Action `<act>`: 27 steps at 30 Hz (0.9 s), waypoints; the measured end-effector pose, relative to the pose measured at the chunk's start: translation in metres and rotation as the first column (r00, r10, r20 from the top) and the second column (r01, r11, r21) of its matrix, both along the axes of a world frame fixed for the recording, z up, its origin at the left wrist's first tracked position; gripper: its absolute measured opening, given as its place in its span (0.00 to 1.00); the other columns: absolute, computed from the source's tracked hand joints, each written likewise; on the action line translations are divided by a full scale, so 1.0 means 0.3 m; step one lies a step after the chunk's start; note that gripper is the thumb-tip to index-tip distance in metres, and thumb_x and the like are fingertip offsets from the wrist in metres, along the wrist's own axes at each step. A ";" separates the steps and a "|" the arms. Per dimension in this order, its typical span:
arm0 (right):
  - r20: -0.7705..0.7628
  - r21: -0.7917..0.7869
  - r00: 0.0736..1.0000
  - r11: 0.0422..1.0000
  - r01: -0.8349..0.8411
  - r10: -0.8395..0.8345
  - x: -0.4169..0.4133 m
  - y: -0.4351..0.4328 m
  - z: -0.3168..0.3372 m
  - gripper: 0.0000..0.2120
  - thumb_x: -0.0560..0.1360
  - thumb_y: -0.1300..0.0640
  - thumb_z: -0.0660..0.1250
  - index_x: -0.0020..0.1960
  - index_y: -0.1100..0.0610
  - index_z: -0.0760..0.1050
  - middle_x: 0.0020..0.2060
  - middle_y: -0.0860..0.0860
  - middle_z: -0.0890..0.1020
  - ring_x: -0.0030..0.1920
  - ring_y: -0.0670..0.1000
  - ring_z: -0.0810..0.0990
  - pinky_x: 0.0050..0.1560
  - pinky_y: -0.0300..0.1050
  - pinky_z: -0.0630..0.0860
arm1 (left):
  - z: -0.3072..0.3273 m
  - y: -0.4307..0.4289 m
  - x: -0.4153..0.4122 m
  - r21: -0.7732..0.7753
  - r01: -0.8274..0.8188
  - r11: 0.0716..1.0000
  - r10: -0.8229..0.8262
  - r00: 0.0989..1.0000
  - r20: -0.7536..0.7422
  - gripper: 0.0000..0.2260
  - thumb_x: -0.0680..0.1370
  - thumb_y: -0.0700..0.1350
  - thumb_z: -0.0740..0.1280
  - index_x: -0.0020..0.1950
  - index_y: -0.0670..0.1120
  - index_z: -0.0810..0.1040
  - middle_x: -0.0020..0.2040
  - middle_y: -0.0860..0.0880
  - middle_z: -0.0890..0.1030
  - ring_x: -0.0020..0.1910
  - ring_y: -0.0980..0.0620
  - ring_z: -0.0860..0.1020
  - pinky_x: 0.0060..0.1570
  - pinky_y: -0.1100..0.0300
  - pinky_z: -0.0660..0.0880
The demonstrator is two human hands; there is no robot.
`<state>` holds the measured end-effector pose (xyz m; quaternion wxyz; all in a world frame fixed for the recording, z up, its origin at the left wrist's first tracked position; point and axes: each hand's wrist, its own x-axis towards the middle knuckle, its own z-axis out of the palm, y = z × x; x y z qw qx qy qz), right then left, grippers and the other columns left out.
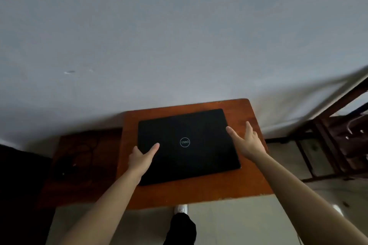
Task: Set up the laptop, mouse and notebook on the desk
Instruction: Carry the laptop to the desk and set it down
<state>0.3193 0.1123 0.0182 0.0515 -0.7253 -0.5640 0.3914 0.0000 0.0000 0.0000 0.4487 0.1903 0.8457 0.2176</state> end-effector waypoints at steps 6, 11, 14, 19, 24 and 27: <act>-0.036 -0.163 0.961 0.951 0.264 -0.273 -0.106 0.096 -0.190 0.57 0.64 0.17 0.57 0.81 0.50 0.48 0.79 0.58 0.60 0.77 0.63 0.61 0.73 0.66 0.64 | -0.143 0.149 -0.099 -0.144 -0.159 0.977 0.162 0.987 0.010 0.56 0.63 0.72 0.73 0.80 0.47 0.53 0.78 0.42 0.58 0.75 0.38 0.60 0.70 0.37 0.65; 0.017 -0.167 0.939 0.925 0.342 -0.344 -0.209 0.132 -0.235 0.56 0.63 0.15 0.51 0.78 0.51 0.60 0.75 0.60 0.64 0.75 0.64 0.61 0.72 0.67 0.62 | -0.186 0.191 -0.151 -0.179 -0.217 0.960 0.237 0.966 0.099 0.51 0.61 0.71 0.75 0.77 0.50 0.61 0.76 0.43 0.62 0.74 0.38 0.63 0.68 0.36 0.67; 0.034 -0.189 0.904 0.886 0.424 -0.426 -0.234 0.141 -0.227 0.59 0.58 0.13 0.51 0.78 0.50 0.61 0.74 0.61 0.64 0.75 0.65 0.60 0.71 0.67 0.61 | -0.185 0.181 -0.185 -0.132 -0.305 0.943 0.329 0.915 0.235 0.51 0.59 0.66 0.80 0.76 0.52 0.63 0.73 0.45 0.68 0.70 0.39 0.70 0.66 0.36 0.70; -0.013 -0.287 0.843 0.810 0.512 -0.538 -0.215 0.135 -0.211 0.62 0.55 0.13 0.56 0.78 0.49 0.62 0.76 0.61 0.64 0.75 0.66 0.61 0.73 0.67 0.62 | -0.156 0.189 -0.215 -0.183 -0.314 0.932 0.361 0.852 0.379 0.52 0.56 0.68 0.79 0.76 0.52 0.66 0.73 0.44 0.70 0.70 0.39 0.70 0.68 0.36 0.67; -0.148 -0.422 0.719 0.701 0.575 -0.679 -0.120 0.029 -0.176 0.65 0.49 0.15 0.66 0.76 0.54 0.66 0.70 0.58 0.73 0.67 0.64 0.74 0.68 0.65 0.72 | -0.113 0.197 -0.203 -0.199 -0.254 0.947 0.317 0.847 0.427 0.49 0.57 0.71 0.76 0.75 0.55 0.68 0.73 0.46 0.70 0.69 0.39 0.70 0.68 0.36 0.67; -0.244 -0.467 0.651 0.676 0.571 -0.719 -0.026 -0.035 -0.153 0.62 0.49 0.17 0.70 0.73 0.53 0.70 0.63 0.56 0.79 0.59 0.61 0.80 0.63 0.62 0.76 | -0.089 0.208 -0.166 -0.164 -0.193 0.967 0.249 0.847 0.469 0.45 0.59 0.74 0.72 0.72 0.57 0.70 0.68 0.47 0.74 0.59 0.43 0.76 0.62 0.41 0.72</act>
